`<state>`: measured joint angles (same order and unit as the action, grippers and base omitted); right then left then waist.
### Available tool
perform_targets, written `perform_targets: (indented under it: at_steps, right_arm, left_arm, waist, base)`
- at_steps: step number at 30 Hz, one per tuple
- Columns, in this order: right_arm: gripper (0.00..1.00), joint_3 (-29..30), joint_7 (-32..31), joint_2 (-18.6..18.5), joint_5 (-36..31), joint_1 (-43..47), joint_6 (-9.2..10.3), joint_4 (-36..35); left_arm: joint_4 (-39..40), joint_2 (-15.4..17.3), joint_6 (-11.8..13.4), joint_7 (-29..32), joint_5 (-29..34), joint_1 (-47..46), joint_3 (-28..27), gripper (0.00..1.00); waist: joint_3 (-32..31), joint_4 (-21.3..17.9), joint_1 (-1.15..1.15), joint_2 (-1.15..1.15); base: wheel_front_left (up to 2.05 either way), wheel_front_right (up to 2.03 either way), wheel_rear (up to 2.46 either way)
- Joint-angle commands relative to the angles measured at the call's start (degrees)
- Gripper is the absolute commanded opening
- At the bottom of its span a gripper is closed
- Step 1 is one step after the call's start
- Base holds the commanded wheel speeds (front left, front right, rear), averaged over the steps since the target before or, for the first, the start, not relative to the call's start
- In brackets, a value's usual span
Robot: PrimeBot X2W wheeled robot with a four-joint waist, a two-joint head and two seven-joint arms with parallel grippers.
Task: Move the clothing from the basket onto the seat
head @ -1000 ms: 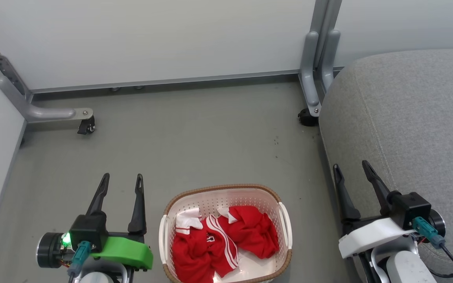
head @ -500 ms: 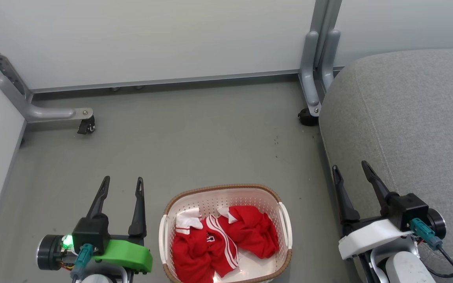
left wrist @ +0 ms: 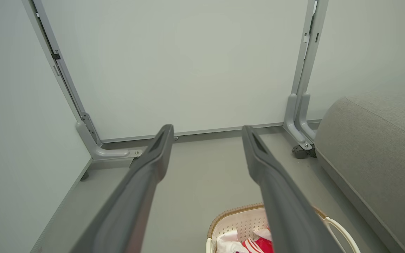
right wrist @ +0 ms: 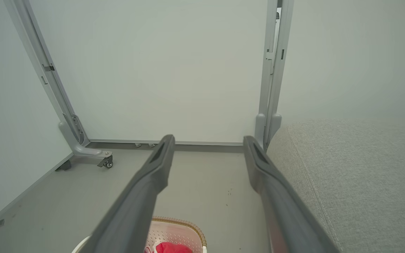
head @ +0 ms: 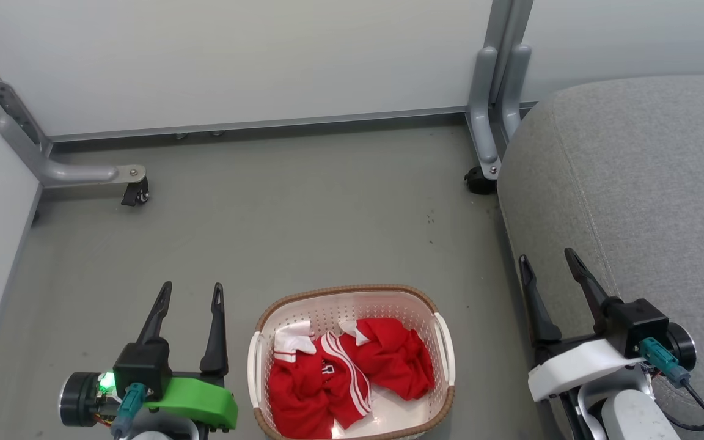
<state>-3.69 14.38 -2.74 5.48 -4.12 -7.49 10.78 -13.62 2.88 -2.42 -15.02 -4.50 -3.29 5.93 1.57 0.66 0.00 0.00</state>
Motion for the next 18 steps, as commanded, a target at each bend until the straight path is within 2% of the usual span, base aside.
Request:
perform_targets:
  at_steps: [1,9,18]
  right_arm:
    - [1.0,0.19,-0.13,-0.26,-0.29,-0.43,0.0,-0.36]
    - [1.0,0.32,-0.69,-0.25,-1.07,-2.85,0.0,-2.57]
    - [1.0,0.14,-1.72,-0.24,-2.66,-7.83,0.0,-6.81]
  left_arm:
    - [-0.41,0.04,0.4,-0.22,-0.56,-0.69,0.19,1.0]
    - [-3.55,0.04,0.4,-0.22,-0.91,-4.61,3.67,1.0]
    - [-9.28,0.07,0.27,-0.22,-2.21,-13.12,11.95,1.0]
  waist:
    - [0.55,0.08,0.0,0.0]
    - [5.46,-0.03,0.0,0.0]
    - [16.28,-0.79,0.0,0.0]
  base:
    - [0.0,0.0,0.0]
    - [0.0,0.0,0.0]
    - [0.0,0.0,0.0]
